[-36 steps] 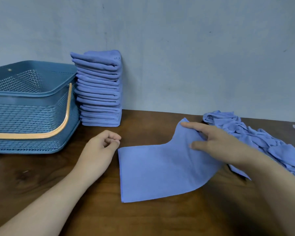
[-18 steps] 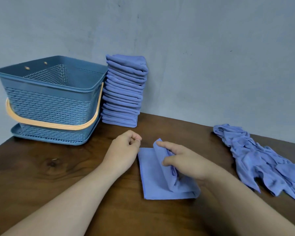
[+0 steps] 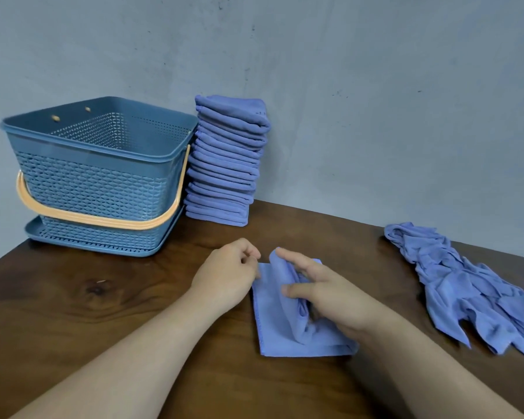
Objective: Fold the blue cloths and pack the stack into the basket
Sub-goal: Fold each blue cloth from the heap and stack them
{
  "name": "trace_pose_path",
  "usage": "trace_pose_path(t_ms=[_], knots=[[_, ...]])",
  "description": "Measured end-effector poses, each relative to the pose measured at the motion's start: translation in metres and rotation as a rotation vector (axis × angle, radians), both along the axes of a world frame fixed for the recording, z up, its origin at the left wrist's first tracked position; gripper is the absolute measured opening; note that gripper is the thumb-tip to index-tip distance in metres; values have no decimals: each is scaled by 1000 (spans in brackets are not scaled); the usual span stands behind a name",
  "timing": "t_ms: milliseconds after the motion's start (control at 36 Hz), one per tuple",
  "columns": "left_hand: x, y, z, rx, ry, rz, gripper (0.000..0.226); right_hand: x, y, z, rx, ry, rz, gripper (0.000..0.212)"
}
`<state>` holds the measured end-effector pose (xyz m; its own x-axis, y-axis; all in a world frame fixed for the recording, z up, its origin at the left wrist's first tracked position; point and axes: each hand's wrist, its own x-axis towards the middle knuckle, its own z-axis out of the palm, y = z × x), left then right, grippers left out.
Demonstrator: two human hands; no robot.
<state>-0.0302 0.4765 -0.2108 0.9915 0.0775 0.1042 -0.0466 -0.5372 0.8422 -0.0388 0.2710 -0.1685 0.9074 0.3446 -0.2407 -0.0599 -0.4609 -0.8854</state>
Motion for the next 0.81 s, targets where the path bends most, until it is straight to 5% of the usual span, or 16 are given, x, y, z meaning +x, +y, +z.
trace_pose_path(t_ms=[139, 250, 472, 806], knots=[[0, 1, 0, -48, -19, -2, 23, 9, -23, 12, 313, -100, -111, 41], [-1, -2, 0, -47, -1, -4, 33, 19, -49, -9, -92, -547, -201, 45], [5, -5, -9, -60, -51, -8, 33, 15, -60, -43, -308, -623, 61, 29], [0, -6, -5, 61, -46, 37, 29, 1, -50, -38, -721, -574, 301, 97]])
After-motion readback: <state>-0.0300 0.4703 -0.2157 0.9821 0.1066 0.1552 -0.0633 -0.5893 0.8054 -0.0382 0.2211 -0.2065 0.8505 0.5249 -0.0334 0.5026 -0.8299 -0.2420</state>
